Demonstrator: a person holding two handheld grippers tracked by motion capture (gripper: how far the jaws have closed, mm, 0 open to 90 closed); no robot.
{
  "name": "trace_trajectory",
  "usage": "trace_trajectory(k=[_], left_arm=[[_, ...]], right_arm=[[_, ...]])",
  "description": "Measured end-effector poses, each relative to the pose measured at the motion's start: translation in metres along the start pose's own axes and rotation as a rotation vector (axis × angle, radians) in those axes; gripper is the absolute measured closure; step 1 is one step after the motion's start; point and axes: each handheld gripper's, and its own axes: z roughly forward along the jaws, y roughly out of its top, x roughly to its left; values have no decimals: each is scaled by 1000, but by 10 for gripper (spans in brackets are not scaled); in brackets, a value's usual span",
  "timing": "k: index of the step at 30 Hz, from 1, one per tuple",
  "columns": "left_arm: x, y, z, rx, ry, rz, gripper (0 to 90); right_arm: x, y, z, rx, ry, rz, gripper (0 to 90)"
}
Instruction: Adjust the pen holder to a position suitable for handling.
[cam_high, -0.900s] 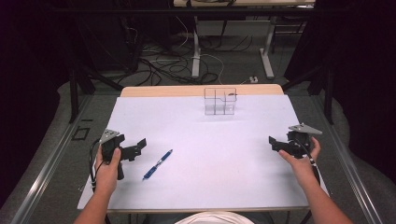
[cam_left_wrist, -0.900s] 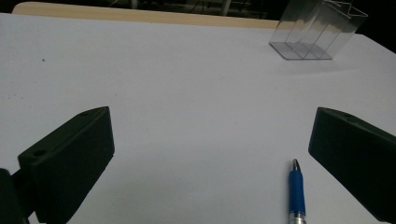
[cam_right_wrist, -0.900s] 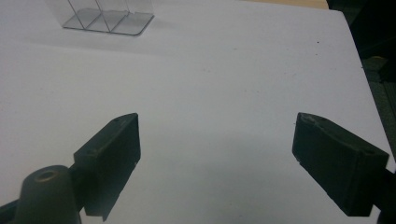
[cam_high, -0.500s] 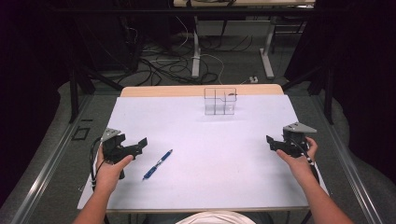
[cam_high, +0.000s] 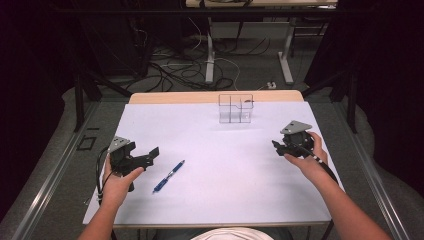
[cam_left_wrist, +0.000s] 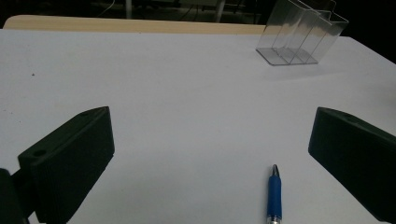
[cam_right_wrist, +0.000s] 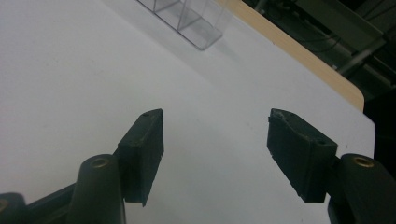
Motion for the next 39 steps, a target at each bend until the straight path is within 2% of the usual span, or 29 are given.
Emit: trace_trajectory(k=[1,4,8,9,10,13,14,16,17,18,19,22,23,29,30,31,34,35,36,38,39], left_arm=[[1,0,0,5,-4,-1,1],[1,0,0,4,-5,2,3],[1,-1,0,8,-6,0,6],[2,-1,1,11,-5,0,6],[2,-2,1,19,-5,-3,7],[3,-3,2,21,-3,-6,7],[3,-3,2,21,-2,-7,7],[4,-3,2,19,0,-5,7],[4,-3,2,19,0,-5,7],[4,-3,2,19,2,-4,7],[5,-3,2,21,1,-2,7],[5,-4,3,27,4,-5,7],[6,-4,3,28,5,-6,7],[7,-4,3,26,6,-9,8],[7,-4,3,26,7,-8,8],[7,-4,3,27,7,-8,8],[7,-5,3,29,6,-8,8],[7,-5,3,30,6,-8,8],[7,-5,3,31,6,-8,8],[7,-5,3,32,7,-6,8],[7,-5,3,33,7,-6,8]], right_arm=[[1,5,2,2,7,-17,361],[3,21,6,31,6,-100,349],[6,41,12,41,26,-218,349],[6,41,12,41,26,-218,349],[9,50,17,21,32,-291,349],[12,65,19,90,29,-380,356],[13,69,21,85,15,-404,359],[14,77,25,81,18,-436,369],[14,82,26,105,26,-448,372],[14,85,28,101,17,-460,382],[14,87,32,65,27,-472,400],[13,96,37,98,28,-516,410],[14,99,37,134,27,-527,425],[15,109,50,117,25,-578,457],[14,113,56,74,26,-592,467],[14,118,54,153,29,-607,472],[14,124,57,169,36,-613,492],[14,127,62,135,42,-613,499],[14,127,62,135,42,-613,499],[13,135,64,182,53,-641,510],[13,135,67,161,60,-632,514]])
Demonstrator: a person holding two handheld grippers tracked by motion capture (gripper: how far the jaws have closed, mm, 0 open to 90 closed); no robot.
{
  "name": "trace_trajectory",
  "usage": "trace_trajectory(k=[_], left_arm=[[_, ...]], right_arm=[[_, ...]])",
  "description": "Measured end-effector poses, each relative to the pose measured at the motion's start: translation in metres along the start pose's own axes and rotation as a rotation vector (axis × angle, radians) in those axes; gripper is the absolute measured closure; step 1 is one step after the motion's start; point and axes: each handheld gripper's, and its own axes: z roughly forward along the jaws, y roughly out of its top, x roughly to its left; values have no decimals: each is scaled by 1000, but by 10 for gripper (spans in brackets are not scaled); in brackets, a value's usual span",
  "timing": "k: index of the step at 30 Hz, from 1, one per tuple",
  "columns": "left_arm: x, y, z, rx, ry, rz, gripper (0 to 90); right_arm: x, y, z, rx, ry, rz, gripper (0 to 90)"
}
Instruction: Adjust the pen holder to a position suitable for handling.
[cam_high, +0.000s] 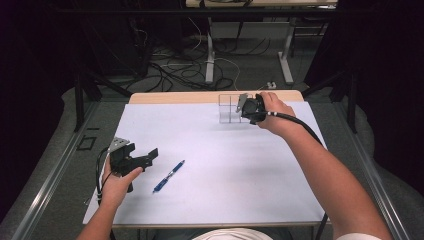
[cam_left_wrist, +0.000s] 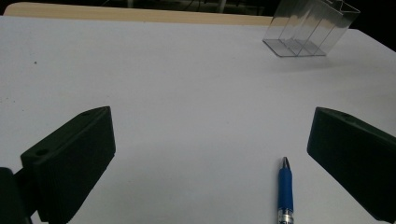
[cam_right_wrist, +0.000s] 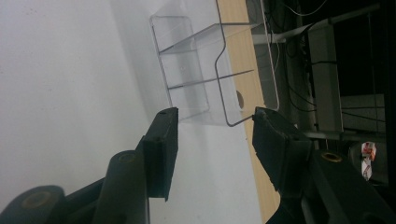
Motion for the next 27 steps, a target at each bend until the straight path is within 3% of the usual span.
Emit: trace_trajectory(k=[3,5,8,9,10,11,12,13,21,25,26,27], left_arm=[[0,0,0,0,1,0,8],[0,0,0,-1,0,1,8],[0,0,1,-1,3,2,8],[0,0,0,0,4,1,8],[0,0,0,-1,4,1,8],[0,0,0,0,5,1,8],[0,0,0,0,3,1,8],[0,-1,0,0,5,3,8],[1,0,-1,-3,5,-5,8],[1,-1,0,-3,5,-8,8],[1,-1,-1,-4,6,-9,8],[1,-1,-1,-6,6,-10,8]], right_arm=[[-4,3,6,-11,11,-17,527],[-7,6,8,18,20,-35,528],[-9,8,14,14,32,-36,528],[-11,9,15,43,40,-45,527],[-12,8,18,17,31,-40,526],[-14,11,15,93,63,-50,524],[-11,6,29,-88,16,-13,521],[-14,8,24,11,42,-33,521],[-19,12,38,11,54,-29,490],[-16,15,47,-32,54,-39,486],[-18,21,40,112,106,-63,486],[-16,18,49,2,71,-54,486]])
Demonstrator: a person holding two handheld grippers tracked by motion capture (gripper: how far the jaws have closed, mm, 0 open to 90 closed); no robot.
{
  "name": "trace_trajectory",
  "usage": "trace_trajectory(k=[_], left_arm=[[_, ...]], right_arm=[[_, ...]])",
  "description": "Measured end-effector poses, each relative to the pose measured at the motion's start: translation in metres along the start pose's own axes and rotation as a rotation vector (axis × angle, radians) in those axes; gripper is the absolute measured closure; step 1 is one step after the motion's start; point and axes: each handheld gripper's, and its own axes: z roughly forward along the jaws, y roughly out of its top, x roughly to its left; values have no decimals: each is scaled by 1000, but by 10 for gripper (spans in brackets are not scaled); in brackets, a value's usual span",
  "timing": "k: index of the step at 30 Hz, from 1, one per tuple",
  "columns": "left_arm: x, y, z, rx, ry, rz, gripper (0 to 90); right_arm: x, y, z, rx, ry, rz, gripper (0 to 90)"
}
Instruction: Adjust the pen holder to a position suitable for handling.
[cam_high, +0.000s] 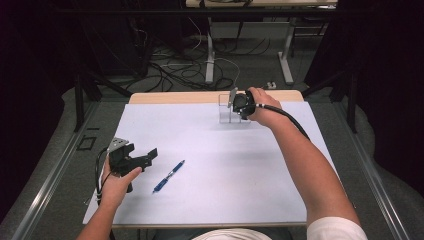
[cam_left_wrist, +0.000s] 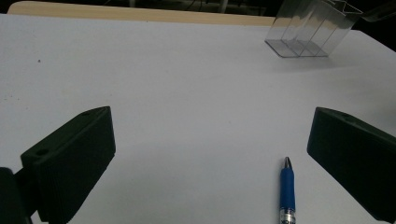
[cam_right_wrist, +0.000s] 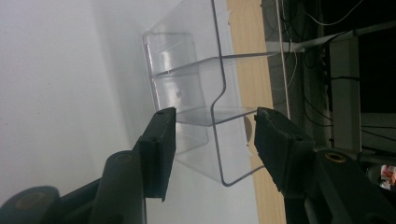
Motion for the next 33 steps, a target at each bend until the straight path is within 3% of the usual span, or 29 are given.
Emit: trace_trajectory(k=[1,2,3,4,5,6,8,10,13,19,23,28,32,33], left_arm=[[0,0,0,-2,-2,1,8],[0,0,-1,0,-1,2,8],[0,0,-1,1,-2,2,8],[0,0,-1,1,-3,3,8],[0,0,-1,1,-3,3,10],[1,0,-1,1,-3,3,11],[1,0,-1,1,-4,2,11],[1,0,-1,0,-4,1,11],[1,0,0,2,-7,0,12],[0,0,-1,-5,-10,1,12],[1,-1,0,1,-13,5,12],[1,0,-1,-8,-15,3,13],[1,1,-1,-8,-16,3,14],[1,0,-1,-9,-15,4,14]], right_arm=[[2,-1,7,-77,-22,8,487],[3,1,5,-30,-11,16,487],[1,3,3,5,0,-10,488],[2,4,4,-9,-2,-10,489],[5,3,8,-57,-27,6,493],[3,6,5,6,-6,-20,496],[5,7,5,30,13,-16,503],[6,6,13,-57,-16,-15,509],[5,9,11,38,26,-25,510],[10,13,22,3,19,-27,509],[10,14,20,41,30,-37,518],[9,13,21,10,16,-25,622],[9,15,16,43,24,-28,711],[10,15,15,54,33,-10,734]])
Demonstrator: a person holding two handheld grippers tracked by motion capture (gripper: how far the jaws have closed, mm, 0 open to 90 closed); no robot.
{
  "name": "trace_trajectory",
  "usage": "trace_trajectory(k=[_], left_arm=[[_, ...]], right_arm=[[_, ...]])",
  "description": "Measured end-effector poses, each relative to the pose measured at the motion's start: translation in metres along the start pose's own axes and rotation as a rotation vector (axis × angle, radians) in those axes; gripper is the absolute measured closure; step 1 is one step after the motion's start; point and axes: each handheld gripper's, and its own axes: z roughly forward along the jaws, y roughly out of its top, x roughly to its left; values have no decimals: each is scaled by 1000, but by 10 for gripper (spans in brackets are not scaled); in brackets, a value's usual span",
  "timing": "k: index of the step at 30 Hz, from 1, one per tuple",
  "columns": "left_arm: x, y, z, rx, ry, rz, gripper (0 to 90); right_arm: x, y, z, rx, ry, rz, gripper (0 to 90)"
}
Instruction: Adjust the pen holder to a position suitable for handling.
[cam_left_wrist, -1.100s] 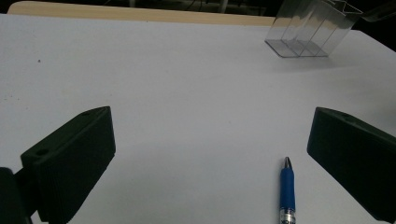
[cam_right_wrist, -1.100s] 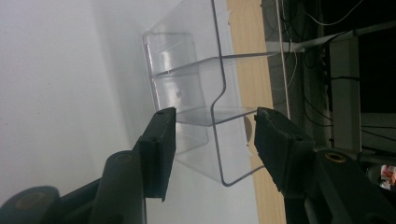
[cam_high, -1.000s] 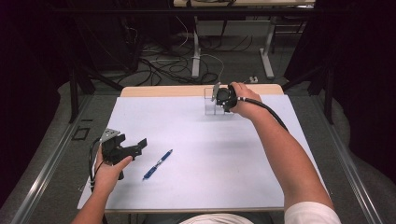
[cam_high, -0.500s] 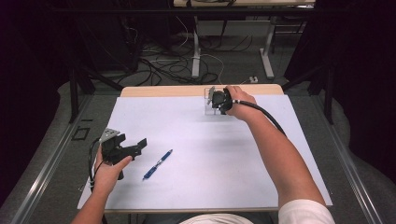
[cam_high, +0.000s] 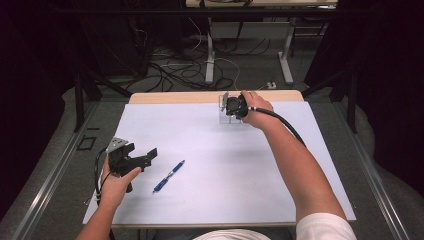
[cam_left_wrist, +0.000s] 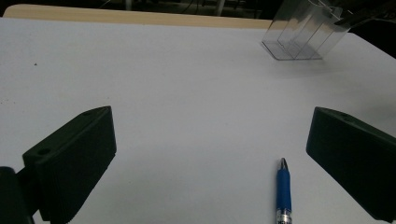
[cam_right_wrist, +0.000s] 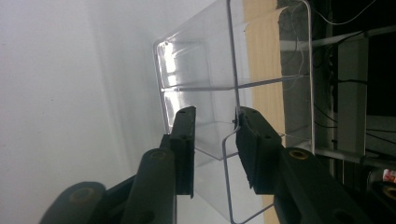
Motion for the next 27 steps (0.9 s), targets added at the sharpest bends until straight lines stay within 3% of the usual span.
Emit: trace_trajectory(k=[1,4,9,13,16,27], left_arm=[[0,0,0,4,-1,-1,14],[-1,0,0,0,0,-2,15],[-1,0,0,4,-2,-3,18],[-1,0,0,3,-1,-4,22],[-1,0,0,0,-4,-5,26],[-1,0,0,3,1,-7,28]], right_arm=[[0,0,0,0,0,0,734],[-1,1,-3,2,9,-9,846],[1,1,-5,-1,41,19,862],[0,0,-7,4,76,19,869],[0,0,-8,12,100,-8,877],[6,5,-14,-23,105,-33,879]])
